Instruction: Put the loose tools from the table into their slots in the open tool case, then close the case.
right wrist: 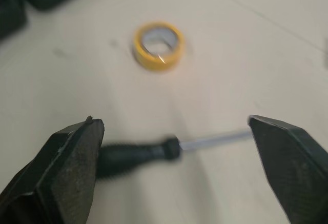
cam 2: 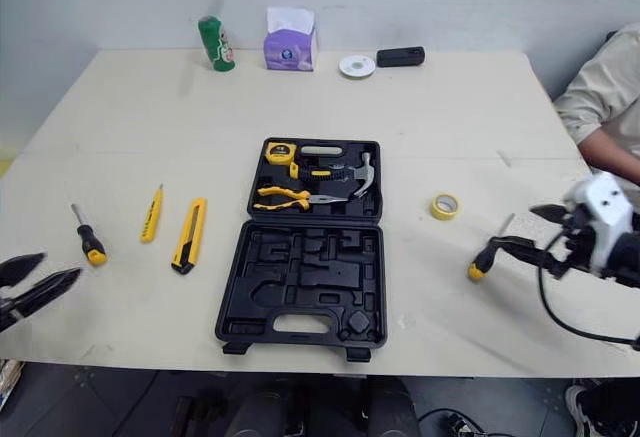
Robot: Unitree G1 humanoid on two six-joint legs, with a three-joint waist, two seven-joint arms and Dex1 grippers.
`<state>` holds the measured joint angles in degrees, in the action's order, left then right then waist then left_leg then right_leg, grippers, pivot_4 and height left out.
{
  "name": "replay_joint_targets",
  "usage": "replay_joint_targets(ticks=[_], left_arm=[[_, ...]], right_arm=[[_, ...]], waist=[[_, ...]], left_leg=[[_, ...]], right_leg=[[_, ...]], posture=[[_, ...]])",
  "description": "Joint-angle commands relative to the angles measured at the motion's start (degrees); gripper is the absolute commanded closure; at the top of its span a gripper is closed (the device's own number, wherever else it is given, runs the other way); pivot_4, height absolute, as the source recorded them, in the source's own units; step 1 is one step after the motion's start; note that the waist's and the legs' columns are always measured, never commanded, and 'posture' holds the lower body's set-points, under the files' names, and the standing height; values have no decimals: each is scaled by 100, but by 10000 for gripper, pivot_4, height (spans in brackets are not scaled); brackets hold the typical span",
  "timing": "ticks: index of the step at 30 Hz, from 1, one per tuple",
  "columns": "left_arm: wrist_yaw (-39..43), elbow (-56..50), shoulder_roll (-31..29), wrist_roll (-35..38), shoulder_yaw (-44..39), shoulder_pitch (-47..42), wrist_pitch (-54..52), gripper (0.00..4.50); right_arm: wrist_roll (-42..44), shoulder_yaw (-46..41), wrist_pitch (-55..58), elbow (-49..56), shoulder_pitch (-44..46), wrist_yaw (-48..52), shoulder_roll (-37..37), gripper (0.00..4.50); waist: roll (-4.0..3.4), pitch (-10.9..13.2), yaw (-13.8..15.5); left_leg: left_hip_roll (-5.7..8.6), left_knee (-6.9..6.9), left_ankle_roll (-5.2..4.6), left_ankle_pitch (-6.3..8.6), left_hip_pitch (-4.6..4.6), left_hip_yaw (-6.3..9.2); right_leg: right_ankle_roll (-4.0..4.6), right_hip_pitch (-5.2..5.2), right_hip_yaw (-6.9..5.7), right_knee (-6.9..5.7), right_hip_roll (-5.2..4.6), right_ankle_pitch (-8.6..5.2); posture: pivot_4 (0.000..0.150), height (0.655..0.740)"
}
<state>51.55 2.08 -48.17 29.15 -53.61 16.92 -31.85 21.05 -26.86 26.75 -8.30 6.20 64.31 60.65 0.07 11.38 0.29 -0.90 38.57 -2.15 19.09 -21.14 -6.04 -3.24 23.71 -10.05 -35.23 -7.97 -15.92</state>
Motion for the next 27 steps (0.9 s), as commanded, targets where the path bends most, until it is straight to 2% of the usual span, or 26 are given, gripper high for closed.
replay_joint_targets(ticks=[1, 4, 8, 14, 20, 22, 25, 27], left_arm=[[-340, 1102, -281, -474, -521, 89, 861, 431], [-400, 1845, -492, -633, -676, 184, 1323, 431], [-298, 2200, -671, -573, -721, 283, 1442, 431], [-673, 2216, -736, -613, -469, 39, 1250, 431], [-810, 1737, -609, -521, -126, -117, 1010, 431], [-988, 1424, -509, -580, -16, -117, 937, 431], [-1401, 620, -189, -541, 131, -195, 731, 431], [-1863, -303, 121, -309, 237, -310, 70, 431]], right_arm=[[-101, -530, -400, -498, -52, 150, 430, 0], [-258, -643, -743, -996, -128, 196, 700, 0], [-330, -832, -1024, -1702, -152, 191, 941, 0], [-315, -630, -1128, -1640, -122, 119, 852, 0], [-259, -377, -1063, -1339, 30, 12, 698, 0], [124, -435, -576, -1053, 316, -149, 470, 0], [622, -503, 5, -329, 435, -264, 116, 0], [834, -413, 307, 280, 442, -394, -74, 0]], waist=[[-2, 1, -14], [-1, 1, -37], [-1, 1, -45], [-7, 3, -46], [-7, 3, -60], [-7, 3, -65], [-6, 3, -60], [-6, 3, -38]], left_leg=[[0, -2, 0, 1, -2, -4], [-1, -2, 4, 21, 0, -6], [-1, -7, 16, 32, 0, -9], [-1, -29, 28, 25, 4, -16], [-1, -34, 43, 17, 7, -29], [-1, -34, 46, 15, 7, -38], [0, -34, 52, 11, 11, -48], [0, -34, 53, 9, 9, -49]], right_leg=[[0, 3, 0, 3, 0, 0], [0, 5, 1, 3, -3, 0], [0, 10, 4, 4, -9, 0], [1, 17, 10, 7, -10, 0], [0, 22, 20, 2, -9, 0], [-1, 26, 28, 0, -9, 1], [-3, 30, 45, -8, -9, 2], [-3, 32, 46, -11, -9, 2]], posture=[[1500, 7278], [1500, 7278], [1500, 7278], [1500, 7278], [1500, 7278], [1500, 7278], [1500, 7278], [1500, 7278]])
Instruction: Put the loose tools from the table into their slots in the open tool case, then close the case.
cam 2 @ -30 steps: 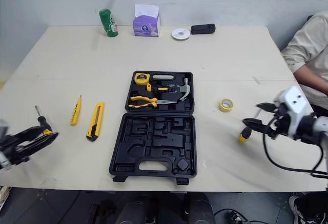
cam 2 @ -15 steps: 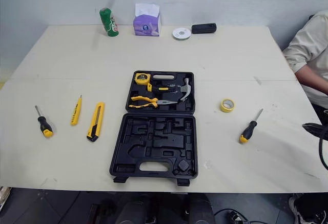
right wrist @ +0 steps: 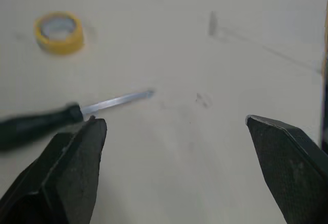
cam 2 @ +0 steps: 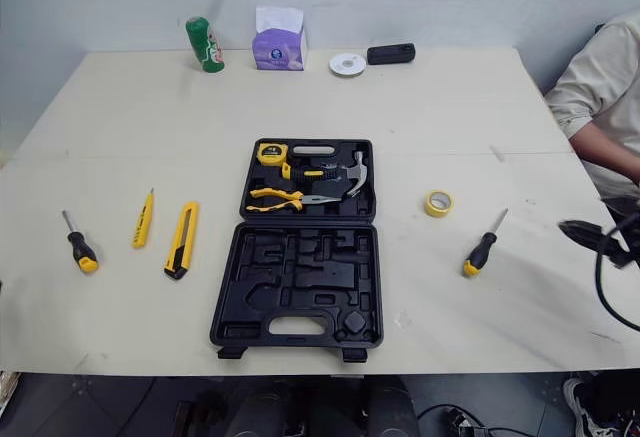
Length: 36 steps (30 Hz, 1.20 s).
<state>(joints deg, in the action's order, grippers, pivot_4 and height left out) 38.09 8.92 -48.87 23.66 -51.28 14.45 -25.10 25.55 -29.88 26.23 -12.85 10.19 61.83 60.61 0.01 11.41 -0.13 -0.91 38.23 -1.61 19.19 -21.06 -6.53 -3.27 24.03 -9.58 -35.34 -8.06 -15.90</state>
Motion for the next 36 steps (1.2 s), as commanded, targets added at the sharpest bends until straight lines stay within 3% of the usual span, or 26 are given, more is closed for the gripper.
replay_joint_targets(ticks=[1, 4, 10, 17, 20, 27, 35, 36], left_arm=[[-750, -1357, 311, 302, 47, -110, -900, 431], [-1327, -2341, 705, 734, 68, -273, -1861, 431], [-3037, -3915, 1521, 694, 580, -992, -3635, 431], [-4880, -4051, 2682, 3, 309, -2931, -5341, 431], [-5171, -3843, 2803, -350, 558, -3386, -5460, 431], [-5526, -3337, 3187, -952, 612, -3785, -5441, 431], [-5442, -2447, 3369, -1085, 646, -4220, -4763, 431], [-5461, -2380, 3371, -1123, 661, -4233, -4691, 4405]], right_arm=[[484, -81, 500, 983, 52, -201, -139, 0], [841, 163, 937, 1831, 229, -366, -309, 0], [2062, 819, 2001, 3588, 761, -766, -741, 0], [3647, 1617, 2738, 4300, 1498, -812, -1314, 0], [3733, 1866, 2752, 4033, 1937, -665, -1393, 0], [2949, 2680, 2225, 3599, 2500, -106, -1512, 0], [2642, 3262, 2041, 3229, 2930, 98, -2165, 0], [2595, 3291, 1980, 3267, 2962, 105, -2219, 0]], waist=[[1, 0, 16], [4, 0, 29], [8, -1, 32], [83, -11, 124], [97, -11, 156], [108, -14, 164], [114, -13, 158], [114, -13, 157]], left_leg=[[0, 0, 1, -1, 0, 0], [1, 2, -3, -2, -3, -1], [2, 2, -4, -8, -1, -4], [-2, 9, -26, -26, -4, -1], [-2, 18, -26, -25, -8, -2], [-4, 43, -33, -20, -18, -4], [-10, 63, -28, -17, -21, -6], [-9, 64, -29, -16, -20, -6]], right_leg=[[0, 0, 0, 0, 0, 0], [-6, 0, 3, 1, 1, 3], [-9, 0, 11, -1, 8, 5], [-12, -4, 16, -20, 33, 9], [-15, -4, 18, -18, 38, 10], [-20, -5, 21, -14, 38, 13], [-21, -4, 20, -24, 40, 14], [-21, -4, 20, -25, 40, 14]], posture=[[1500, 7278], [1500, 7278], [1500, 7278], [1500, 7278], [1500, 7278], [1500, 7278], [1500, 7278], [1500, 7278]])
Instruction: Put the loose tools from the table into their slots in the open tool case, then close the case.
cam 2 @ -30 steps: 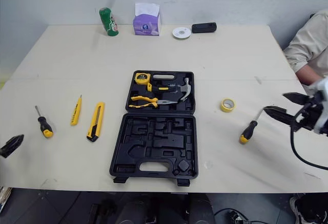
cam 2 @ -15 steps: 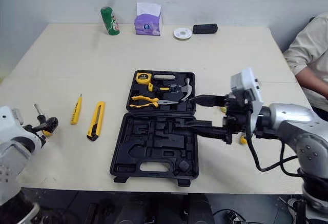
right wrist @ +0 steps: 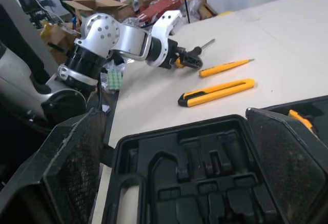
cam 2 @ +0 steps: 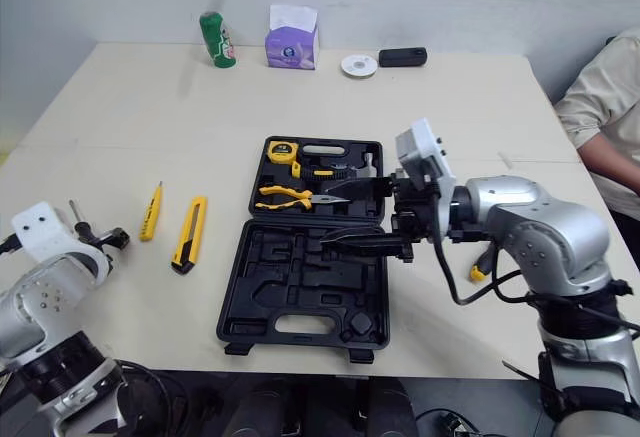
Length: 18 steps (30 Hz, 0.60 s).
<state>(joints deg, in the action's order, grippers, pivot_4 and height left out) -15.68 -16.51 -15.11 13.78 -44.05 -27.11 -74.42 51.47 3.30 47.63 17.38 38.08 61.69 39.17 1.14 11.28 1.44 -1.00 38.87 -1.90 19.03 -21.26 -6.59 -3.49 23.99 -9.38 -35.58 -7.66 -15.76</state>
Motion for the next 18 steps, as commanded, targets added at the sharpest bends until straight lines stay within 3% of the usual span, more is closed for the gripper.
replay_joint_targets(ticks=[1, 8, 11, 18], left_arm=[[-91, 202, 1, -165, -30, -69, 294, 5915], [-46, 257, 37, -211, -14, 82, 439, 33597], [-6, 263, 44, -195, -29, 162, 511, 33879], [263, 211, -276, -185, -43, 430, 614, 33879]], right_arm=[[-35, -20, -202, 239, 215, 80, -134, 0], [-790, 92, -777, -64, 304, -24, -233, 0], [-1560, 327, -1476, -259, 247, -113, -337, 0], [-1364, 118, -1372, -180, 165, -76, -536, 0]], waist=[[0, 0, 0], [0, 0, 5], [0, 0, -3], [-1, 0, -13]], left_leg=[[0, 0, -1, 1, 0, 0], [0, 4, 0, 4, 0, -1], [0, 4, 1, 6, 2, -2], [-1, 3, 3, 6, 5, -5]], right_leg=[[0, 0, 0, 1, 0, 0], [-1, 0, 0, 1, -2, 0], [-1, -1, 1, -1, -2, 1], [-1, 0, 2, -5, -2, 0]], posture=[[1500, 7278], [1500, 7278], [1500, 7278], [1500, 7278]])
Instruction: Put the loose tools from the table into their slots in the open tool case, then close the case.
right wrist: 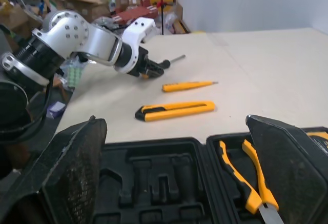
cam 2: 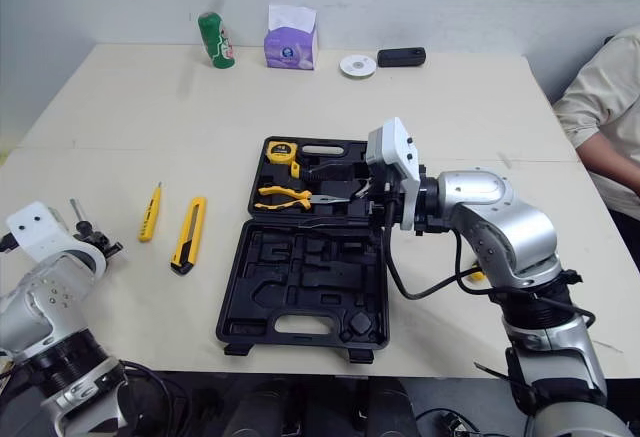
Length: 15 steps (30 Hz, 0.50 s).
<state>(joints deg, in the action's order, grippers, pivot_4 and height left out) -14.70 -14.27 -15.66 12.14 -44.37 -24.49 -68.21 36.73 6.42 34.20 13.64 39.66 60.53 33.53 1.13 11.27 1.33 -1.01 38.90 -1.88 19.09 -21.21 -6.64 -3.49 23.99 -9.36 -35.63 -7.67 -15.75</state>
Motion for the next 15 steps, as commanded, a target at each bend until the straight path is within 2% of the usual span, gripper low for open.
replay_joint_targets(ticks=[1, 5, 11, 15], left_arm=[[296, 13, -409, -7, 2, 209, 20, 33879], [733, 107, -980, 145, -22, 164, -26, 33879], [3301, -52, -2907, 901, 1675, 185, 391, 33879], [4556, -258, -3522, 1563, 2379, -212, 391, 33879]], right_arm=[[125, -205, -5, 206, 5, 49, 37, 0], [161, -249, 44, 242, -19, 64, 103, 0], [225, -570, 235, 494, -496, -17, 505, 0], [317, -907, 413, 742, -984, -49, 867, 0]], waist=[[0, 0, -13], [1, 1, -48], [2, 1, 18], [-2, 4, 16]], left_leg=[[0, 0, 0, 0, 0, 0], [-8, 0, 3, 2, -3, 0], [-7, 2, 21, 15, -23, 3], [5, 2, 21, 24, -31, 2]], right_leg=[[0, 0, 0, 0, 0, 0], [3, 4, 0, 1, 6, -2], [4, 23, 1, 2, 2, -2], [3, 29, 7, 7, -12, -2]], posture=[[1500, 7278], [1500, 7278], [1500, 7278], [1500, 7278]])
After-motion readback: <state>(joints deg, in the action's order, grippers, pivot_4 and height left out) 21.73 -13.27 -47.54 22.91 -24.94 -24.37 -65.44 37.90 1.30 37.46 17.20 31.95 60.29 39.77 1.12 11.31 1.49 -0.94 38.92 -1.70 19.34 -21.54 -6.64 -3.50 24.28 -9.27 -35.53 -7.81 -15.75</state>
